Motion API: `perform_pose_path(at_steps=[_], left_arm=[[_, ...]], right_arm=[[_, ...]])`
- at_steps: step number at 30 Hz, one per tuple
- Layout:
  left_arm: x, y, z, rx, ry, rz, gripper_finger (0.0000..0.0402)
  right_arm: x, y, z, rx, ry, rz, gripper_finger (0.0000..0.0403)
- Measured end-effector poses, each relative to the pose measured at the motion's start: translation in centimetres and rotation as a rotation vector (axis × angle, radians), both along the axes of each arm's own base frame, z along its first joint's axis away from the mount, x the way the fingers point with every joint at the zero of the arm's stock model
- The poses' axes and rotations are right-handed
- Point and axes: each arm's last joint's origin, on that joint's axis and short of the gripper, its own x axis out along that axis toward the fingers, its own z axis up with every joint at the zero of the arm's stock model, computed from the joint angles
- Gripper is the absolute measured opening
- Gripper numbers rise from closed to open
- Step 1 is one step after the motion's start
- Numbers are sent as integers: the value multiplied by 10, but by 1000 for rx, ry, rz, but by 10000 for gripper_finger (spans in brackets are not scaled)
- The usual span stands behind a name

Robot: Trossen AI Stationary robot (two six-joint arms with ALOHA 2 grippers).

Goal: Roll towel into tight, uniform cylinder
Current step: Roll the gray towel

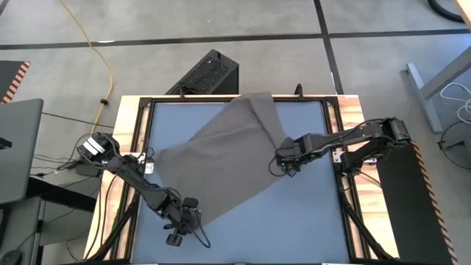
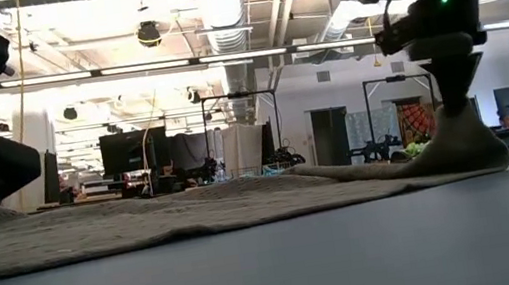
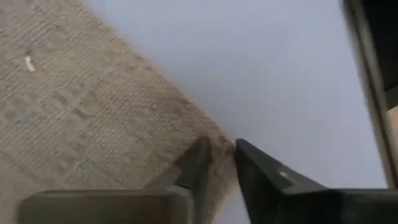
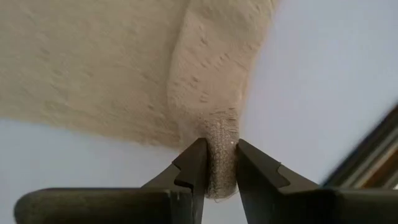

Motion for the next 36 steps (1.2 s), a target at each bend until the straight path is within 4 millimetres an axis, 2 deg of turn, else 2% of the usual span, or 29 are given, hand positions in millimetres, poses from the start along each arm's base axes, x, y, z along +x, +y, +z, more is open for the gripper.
perform_pose_path(at_steps=[2,4,8,13,16,21,30,36], left_arm=[[-4,3,0,28,30,-1,28],[-5,6,2,38,43,6,10],[-13,17,13,73,84,10,2],[-33,42,44,205,151,77,0],[-44,52,65,228,132,147,0],[-55,61,79,218,78,225,0],[-57,63,76,238,91,219,0],[-55,62,74,242,96,216,0]], right_arm=[[-3,1,0,24,25,-18,108],[-5,1,0,50,43,-36,108],[-9,4,2,125,93,-42,108],[-11,3,21,96,134,-67,108],[-10,2,29,80,126,-80,108],[-12,2,30,79,155,-58,108],[-15,-9,31,-15,210,-64,108],[-17,-26,32,-68,242,-84,108]])
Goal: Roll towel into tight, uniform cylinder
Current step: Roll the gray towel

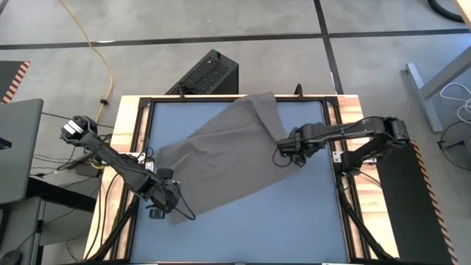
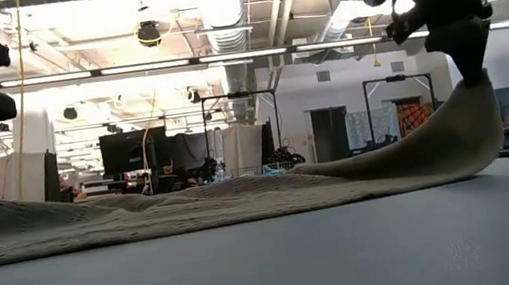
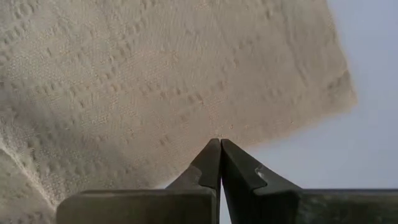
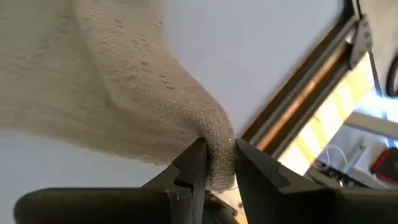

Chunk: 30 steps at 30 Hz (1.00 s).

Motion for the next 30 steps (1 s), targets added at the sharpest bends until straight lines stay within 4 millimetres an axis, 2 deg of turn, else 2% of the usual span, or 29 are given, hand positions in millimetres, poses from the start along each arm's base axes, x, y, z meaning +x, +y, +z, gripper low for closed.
perform_pose_path(at_steps=[11,19,24,30], left_arm=[[5,-3,2,-17,-59,12,0],[5,-3,2,-12,-61,-2,0],[9,-5,2,-37,-110,0,0],[15,-12,-14,-170,-247,-20,0]], right_arm=[[-3,-17,0,28,42,4,116],[0,-18,-1,43,31,62,203],[-1,-18,-1,87,89,182,242],[4,-1,-2,263,112,451,239]])
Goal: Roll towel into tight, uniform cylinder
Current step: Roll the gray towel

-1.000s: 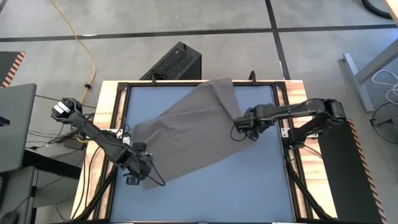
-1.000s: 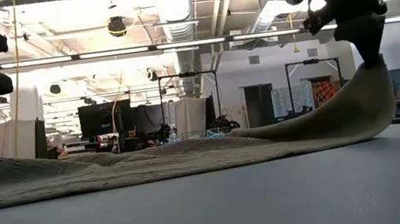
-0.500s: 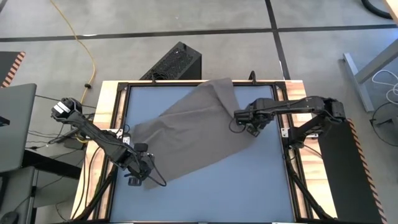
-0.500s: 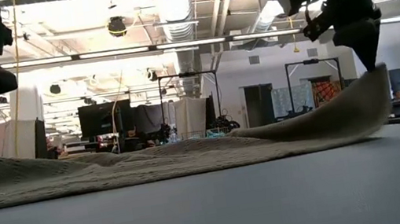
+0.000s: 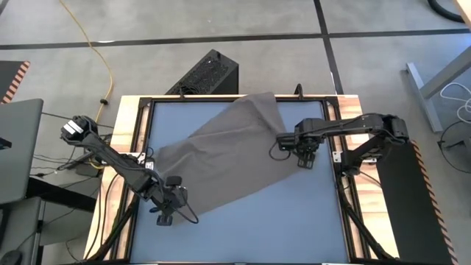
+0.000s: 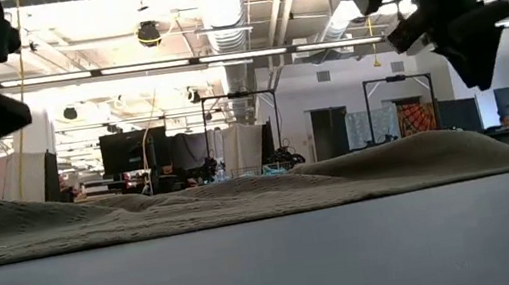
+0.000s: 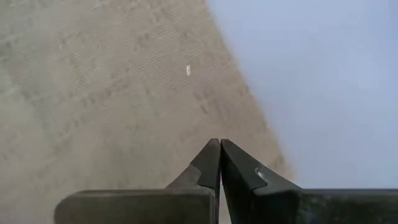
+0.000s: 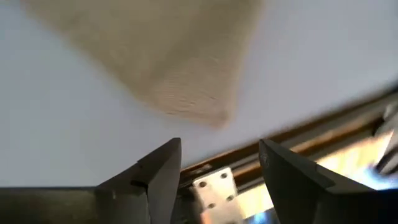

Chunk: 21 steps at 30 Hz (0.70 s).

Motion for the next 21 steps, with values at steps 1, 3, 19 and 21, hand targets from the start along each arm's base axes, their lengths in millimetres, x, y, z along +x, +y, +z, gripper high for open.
perform_pose_path(at_steps=[1,3,19,21], left_arm=[[-1,1,-2,4,-5,3,0],[-2,3,-6,29,-2,27,0],[-5,5,-9,23,36,102,131],[-5,5,-9,2,42,122,150]], right_arm=[[1,3,0,11,2,64,237],[4,9,-3,35,8,201,234],[-20,3,-72,159,118,433,232],[-21,1,-79,156,104,421,232]])
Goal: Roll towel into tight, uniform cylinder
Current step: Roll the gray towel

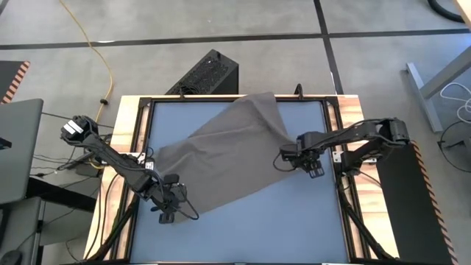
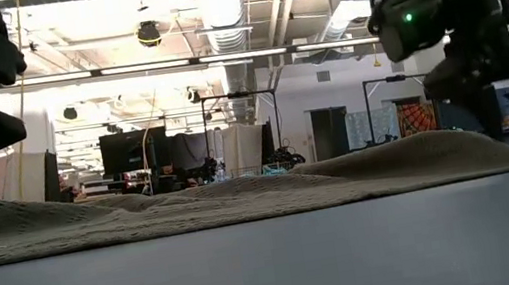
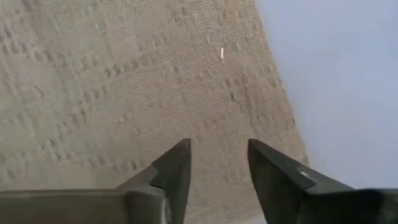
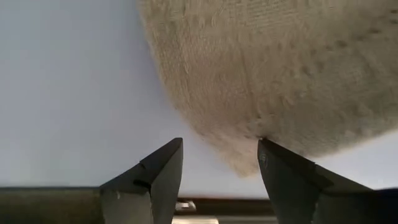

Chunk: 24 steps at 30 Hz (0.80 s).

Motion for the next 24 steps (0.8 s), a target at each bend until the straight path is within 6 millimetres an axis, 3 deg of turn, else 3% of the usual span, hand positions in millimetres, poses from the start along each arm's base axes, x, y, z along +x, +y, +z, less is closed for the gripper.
perform_pose_path(at_steps=[6,10,14,19,24], left_arm=[[3,-15,-5,-79,-11,-32,168],[9,-32,-25,-102,19,-81,169],[11,-37,-43,-90,105,-44,169],[9,-35,-49,-42,143,12,158],[5,-33,-49,11,150,29,79]], right_arm=[[-7,-4,-20,9,-26,23,232],[-10,-6,-27,9,-46,11,232],[-10,-6,-29,11,-53,27,220],[-9,-6,-30,21,-61,26,159],[-8,-5,-30,22,-68,29,58]])
